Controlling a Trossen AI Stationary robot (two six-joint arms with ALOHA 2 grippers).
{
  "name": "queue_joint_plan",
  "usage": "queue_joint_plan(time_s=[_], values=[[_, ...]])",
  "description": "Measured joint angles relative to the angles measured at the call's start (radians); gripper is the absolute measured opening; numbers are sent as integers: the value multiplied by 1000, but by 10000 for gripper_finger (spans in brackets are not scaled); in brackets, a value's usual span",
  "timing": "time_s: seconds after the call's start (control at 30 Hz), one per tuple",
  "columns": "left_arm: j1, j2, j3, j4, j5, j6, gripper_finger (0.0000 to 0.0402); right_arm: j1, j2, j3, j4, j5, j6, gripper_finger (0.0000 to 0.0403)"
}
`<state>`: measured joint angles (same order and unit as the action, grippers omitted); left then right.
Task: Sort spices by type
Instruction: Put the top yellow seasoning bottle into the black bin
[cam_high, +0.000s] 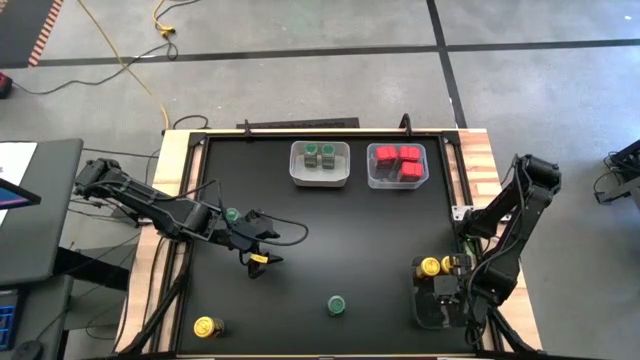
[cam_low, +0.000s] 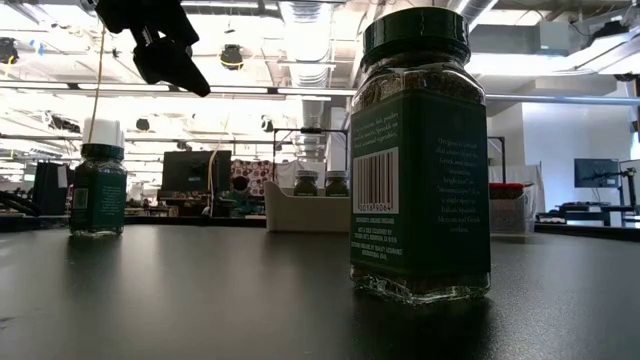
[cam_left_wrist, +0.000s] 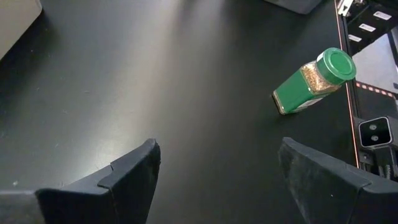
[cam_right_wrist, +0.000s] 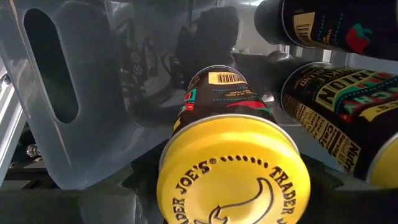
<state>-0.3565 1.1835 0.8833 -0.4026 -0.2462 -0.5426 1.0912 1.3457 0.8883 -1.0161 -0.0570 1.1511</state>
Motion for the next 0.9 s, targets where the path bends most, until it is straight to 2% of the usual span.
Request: queue_joint_plan(time_s=[0.3, 0.7, 0.9], values=[[0, 0, 0, 0, 0, 0, 314, 0, 0, 0, 0, -1, 0, 280], [0, 0, 0, 0, 0, 0, 314, 0, 0, 0, 0, -6, 0, 394], [0, 0, 0, 0, 0, 0, 314, 0, 0, 17, -5, -43, 2, 390]])
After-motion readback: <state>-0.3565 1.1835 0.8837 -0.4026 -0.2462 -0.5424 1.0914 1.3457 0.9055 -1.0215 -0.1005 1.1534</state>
